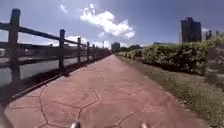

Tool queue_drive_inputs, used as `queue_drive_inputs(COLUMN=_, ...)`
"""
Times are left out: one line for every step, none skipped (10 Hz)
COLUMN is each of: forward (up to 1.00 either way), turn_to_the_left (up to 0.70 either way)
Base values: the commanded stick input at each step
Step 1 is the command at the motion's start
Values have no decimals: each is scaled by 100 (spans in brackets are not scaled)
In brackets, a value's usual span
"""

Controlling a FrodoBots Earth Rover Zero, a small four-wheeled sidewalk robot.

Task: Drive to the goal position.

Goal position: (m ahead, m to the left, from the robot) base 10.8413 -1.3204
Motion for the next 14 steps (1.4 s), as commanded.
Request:
queue_drive_inputs(forward=85, turn_to_the_left=0)
queue_drive_inputs(forward=85, turn_to_the_left=0)
queue_drive_inputs(forward=85, turn_to_the_left=0)
queue_drive_inputs(forward=85, turn_to_the_left=0)
queue_drive_inputs(forward=85, turn_to_the_left=0)
queue_drive_inputs(forward=85, turn_to_the_left=0)
queue_drive_inputs(forward=85, turn_to_the_left=-34)
queue_drive_inputs(forward=85, turn_to_the_left=-20)
queue_drive_inputs(forward=85, turn_to_the_left=0)
queue_drive_inputs(forward=85, turn_to_the_left=0)
queue_drive_inputs(forward=85, turn_to_the_left=0)
queue_drive_inputs(forward=85, turn_to_the_left=0)
queue_drive_inputs(forward=85, turn_to_the_left=0)
queue_drive_inputs(forward=85, turn_to_the_left=0)
